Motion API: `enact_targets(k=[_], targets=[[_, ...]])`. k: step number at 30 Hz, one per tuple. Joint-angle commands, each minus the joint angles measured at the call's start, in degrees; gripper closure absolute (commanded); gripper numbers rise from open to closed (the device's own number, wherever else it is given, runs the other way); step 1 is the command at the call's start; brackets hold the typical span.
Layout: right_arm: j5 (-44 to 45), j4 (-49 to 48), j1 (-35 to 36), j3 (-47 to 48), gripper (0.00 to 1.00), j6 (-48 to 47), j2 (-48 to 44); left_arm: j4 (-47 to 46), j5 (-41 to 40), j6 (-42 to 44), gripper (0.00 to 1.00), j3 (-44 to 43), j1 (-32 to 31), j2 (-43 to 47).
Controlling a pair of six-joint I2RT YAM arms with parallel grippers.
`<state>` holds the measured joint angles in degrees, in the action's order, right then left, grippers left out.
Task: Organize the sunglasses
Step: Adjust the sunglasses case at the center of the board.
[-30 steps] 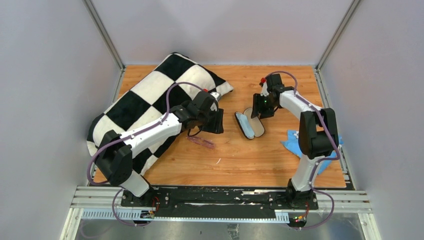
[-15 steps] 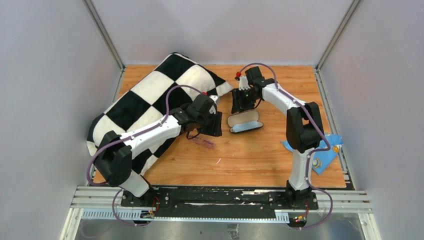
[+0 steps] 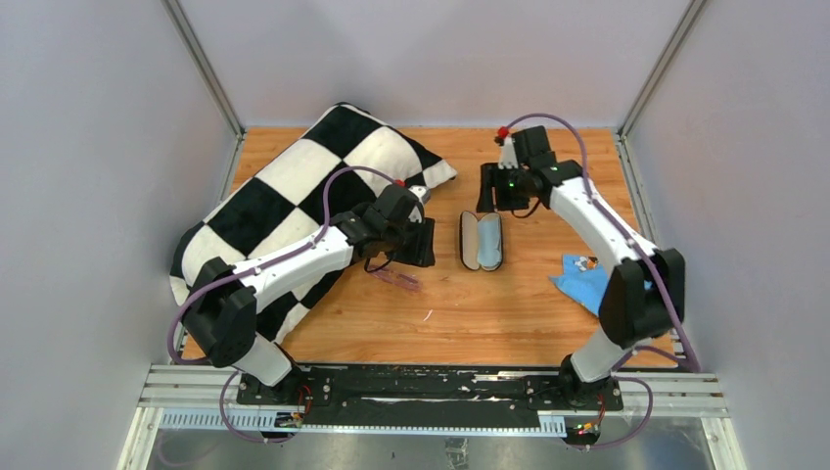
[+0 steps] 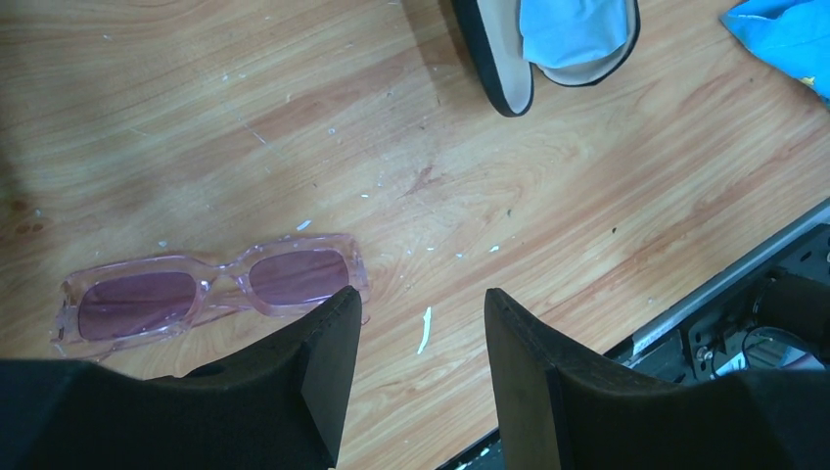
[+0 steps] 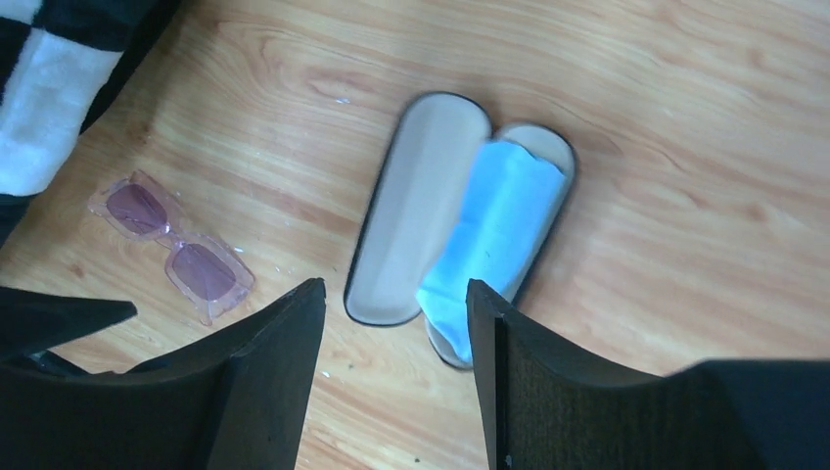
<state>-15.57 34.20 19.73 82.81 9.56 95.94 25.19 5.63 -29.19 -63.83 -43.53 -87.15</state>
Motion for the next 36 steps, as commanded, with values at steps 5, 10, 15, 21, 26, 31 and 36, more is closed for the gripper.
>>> enact_targets(k=[5,10,15,21,26,31,36], targets=[[0.2,-3.5,-10.3,-15.9,0.39,9.1,-6.8,-3.8,4.0,-1.7,0.45,0.0,0.3,-2.1],[-4.2,-3.6,-11.1,-15.1,0.39,7.3,-2.0,-4.5,5.0,-2.2,0.45,-0.3,0.3,-3.4],[-5.1,-4.5,-11.1,-14.2,0.44,6.9,1.8,-4.5,5.0,-2.4,0.45,0.2,0.3,-3.5],[-5.3,-5.5,-11.4,-13.9,0.59,7.6,3.7,-3.2,4.4,-2.0,0.45,-0.7,0.3,-4.6],[-5.4,-6.5,-11.4,-15.9,0.63,8.0,2.4,-0.7,0.8,-1.1,0.44,-1.9,0.4,-3.9],[-6.5,-7.6,-11.4,-17.8,0.68,8.8,1.6,0.5,-0.3,-0.8,0.44,-1.8,1.4,-2.8],[-7.6,-9.1,-11.4,-20.1,0.71,10.1,0.1,2.5,-4.8,-1.0,0.44,-0.6,2.3,-0.2]])
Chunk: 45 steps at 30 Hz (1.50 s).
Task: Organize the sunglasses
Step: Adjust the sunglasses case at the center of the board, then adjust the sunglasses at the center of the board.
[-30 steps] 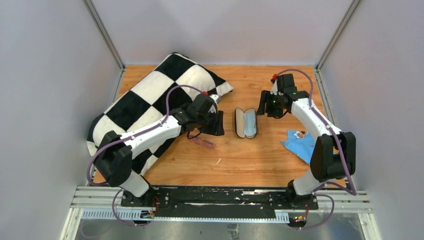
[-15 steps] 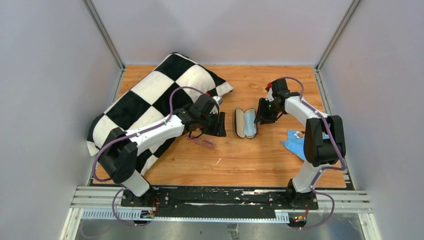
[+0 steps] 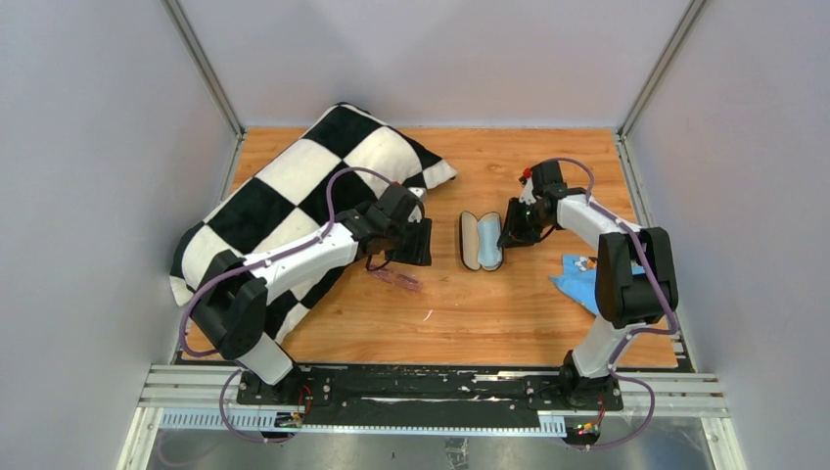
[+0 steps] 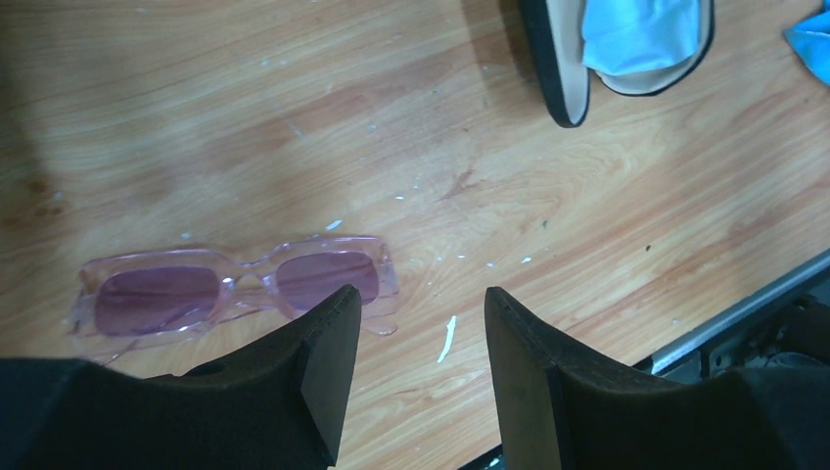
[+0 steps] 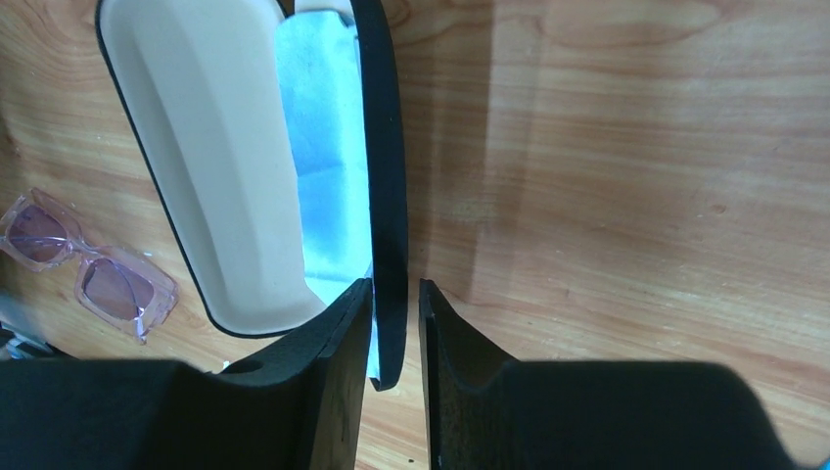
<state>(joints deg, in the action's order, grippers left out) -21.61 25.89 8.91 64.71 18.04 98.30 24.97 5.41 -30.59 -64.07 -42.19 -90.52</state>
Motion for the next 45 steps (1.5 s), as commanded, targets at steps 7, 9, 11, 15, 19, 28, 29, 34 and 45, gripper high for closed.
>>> enact_targets(k=[7,9,11,15,19,28,29,34,45], targets=[[-2.7,-1.8,-0.5,-4.7,0.77,2.4,-3.5,3.4,-5.3,0.1,0.44,1.4,2.5,4.6],[-3.2,-2.2,-0.4,-5.4,0.77,2.8,-4.2,3.3,-5.3,0.0,0.44,1.4,2.6,4.4],[-3.0,-2.0,-0.4,-5.9,0.71,2.9,-5.2,3.7,-5.3,0.1,0.44,1.4,2.6,4.5],[-0.7,-0.1,-0.4,-5.2,0.54,2.6,-8.7,5.9,-9.3,0.7,0.44,1.8,2.8,5.4],[0.9,1.7,-0.4,-3.7,0.50,2.5,-12.6,7.5,-12.1,0.6,0.44,3.4,3.3,7.4],[-0.4,1.8,-0.3,-2.9,0.50,3.1,-16.2,6.0,-18.5,-17.3,0.44,11.5,3.3,12.2],[-0.5,1.8,-0.3,-3.0,0.50,3.1,-16.1,5.0,-19.1,-19.8,0.44,12.5,3.3,12.8],[-0.7,1.8,-0.1,-3.4,0.50,3.0,-16.4,3.3,-21.2,-31.3,0.41,15.6,3.3,13.8],[-1.2,1.9,-0.1,-4.6,0.50,2.6,-17.0,0.5,-22.3,-42.8,0.35,16.9,3.2,8.3]])
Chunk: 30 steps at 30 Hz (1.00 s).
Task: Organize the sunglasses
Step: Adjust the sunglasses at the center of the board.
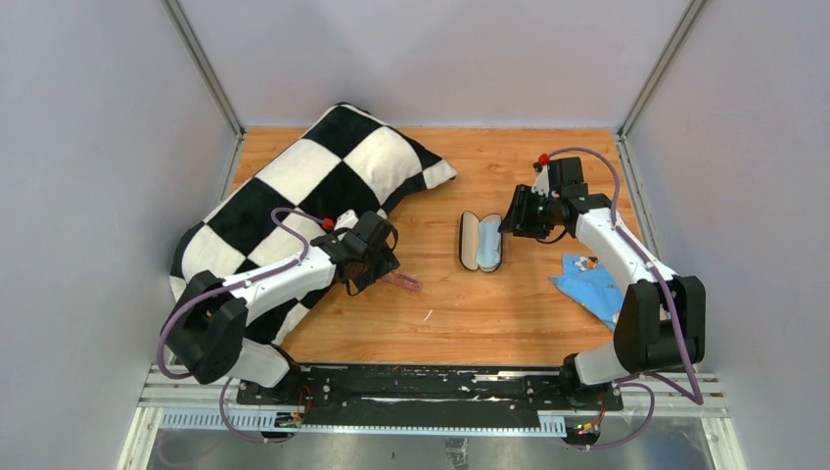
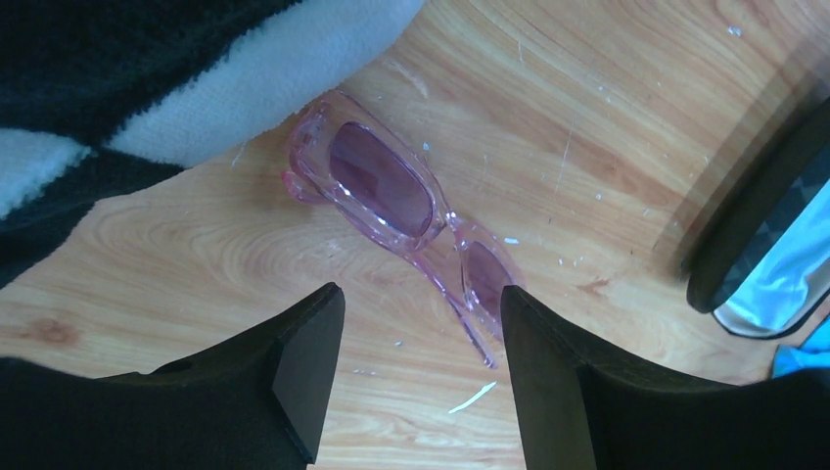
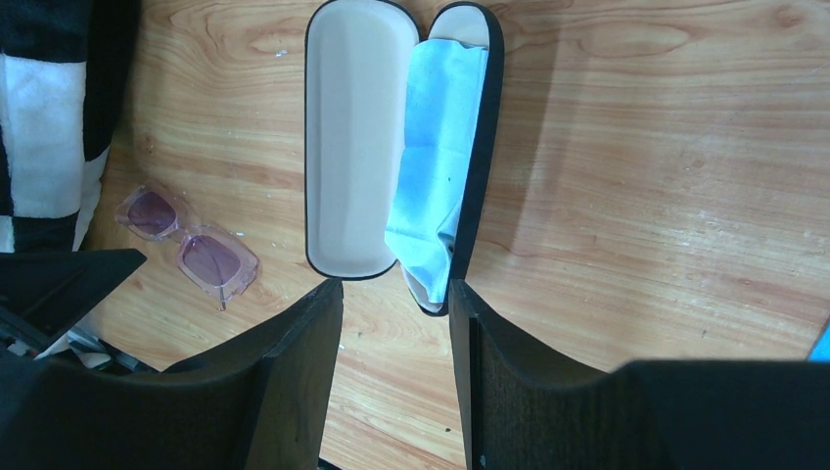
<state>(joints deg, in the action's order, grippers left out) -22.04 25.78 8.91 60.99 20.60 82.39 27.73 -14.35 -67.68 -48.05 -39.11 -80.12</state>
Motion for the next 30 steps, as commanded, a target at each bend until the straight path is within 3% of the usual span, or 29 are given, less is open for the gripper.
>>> enact_targets(k=[1,8,16,21,30], targets=[[-0.9,2.0,-0.2,-0.9,0.50,0.1,-1.1,-2.8,-2.8,-6.0,0.35,0.8,0.2,-2.7],[-1.3,2.1,-0.1,-1.5,0.51,-0.2,-1.4,-2.9,-3.5,-2.2,0.37,-2.6,0.2,-5.4],[-2.3,1.8,-0.1,-2.8,0.51,-0.1,-1.3,-5.5,2.1,24.3,0.34,-8.8,-0.6,-1.9],[-4.1,0.6,0.0,-3.2,0.51,0.5,-0.8,4.7,-2.4,35.8,0.34,-18.5,-0.3,-12.5],[-3.0,1.6,0.0,-4.5,0.51,-0.1,-3.6,4.6,-7.2,43.4,0.36,-21.4,-0.3,-23.0]])
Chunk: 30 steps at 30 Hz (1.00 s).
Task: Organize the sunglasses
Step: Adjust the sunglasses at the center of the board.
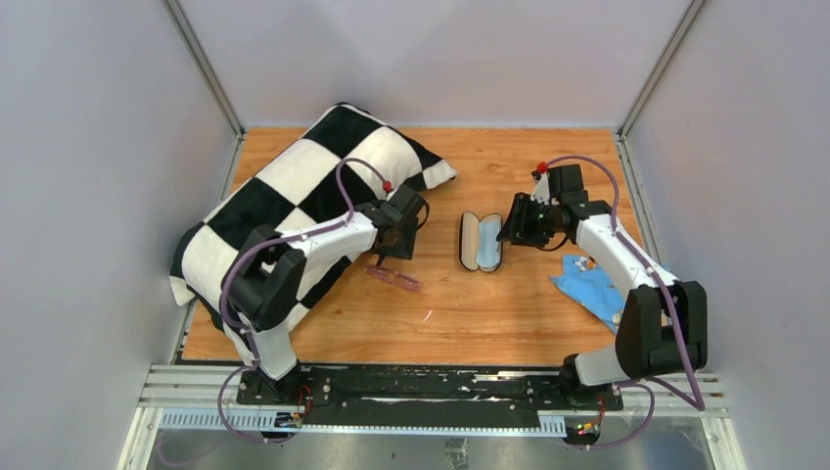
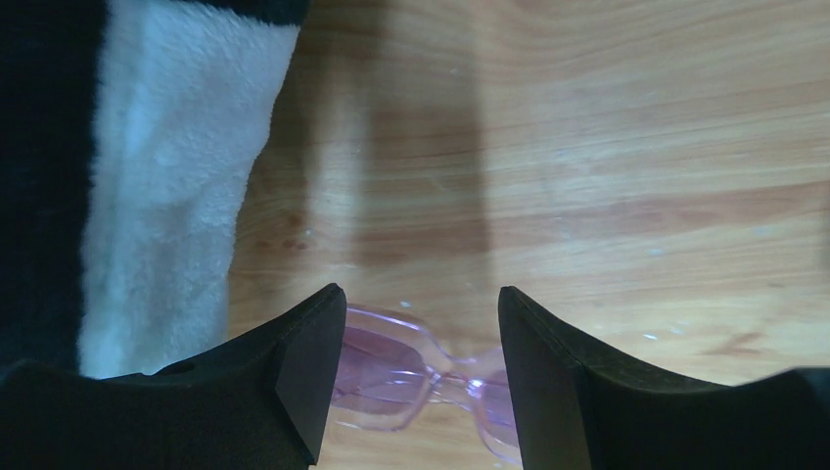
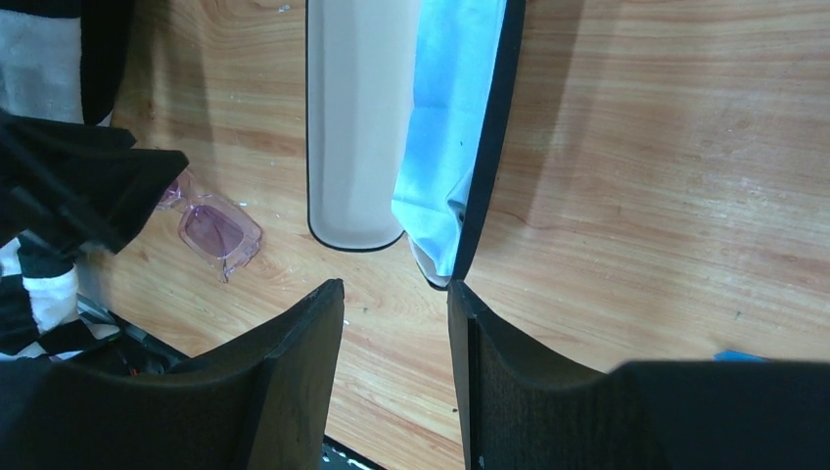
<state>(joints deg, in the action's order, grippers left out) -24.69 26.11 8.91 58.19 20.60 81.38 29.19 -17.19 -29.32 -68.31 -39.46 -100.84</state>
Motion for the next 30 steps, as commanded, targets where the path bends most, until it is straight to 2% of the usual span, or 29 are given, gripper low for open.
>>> enact_targets(k=[1,4,8,15,23,26,30], targets=[[-0.4,1.3,0.0,-2.0,0.51,0.0,-2.7,3.0,-4.3,5.1,0.36,-0.5,0.0,-2.7],[-1.0,0.9,0.0,-2.5,0.51,0.4,-2.7,2.3,-1.8,5.7,0.36,1.3,0.0,-3.6],[-1.6,0.5,0.0,-2.6,0.51,0.8,-2.7,3.4,6.9,6.3,0.36,1.6,0.0,-4.2],[-2.1,0.6,0.0,-2.5,0.51,1.5,-4.2,-2.2,24.0,-3.8,0.36,7.9,-0.9,1.5],[-0.1,2.2,2.7,-5.3,0.51,4.9,-9.8,-2.5,25.0,-11.3,0.36,13.1,-5.4,8.1],[3.7,3.7,7.9,-6.7,0.51,7.1,-13.0,-1.0,24.2,-11.4,0.35,14.1,-5.4,11.5],[9.0,4.5,17.1,-9.2,0.51,10.8,-16.8,3.6,17.8,-8.9,0.34,14.1,-4.4,15.7]])
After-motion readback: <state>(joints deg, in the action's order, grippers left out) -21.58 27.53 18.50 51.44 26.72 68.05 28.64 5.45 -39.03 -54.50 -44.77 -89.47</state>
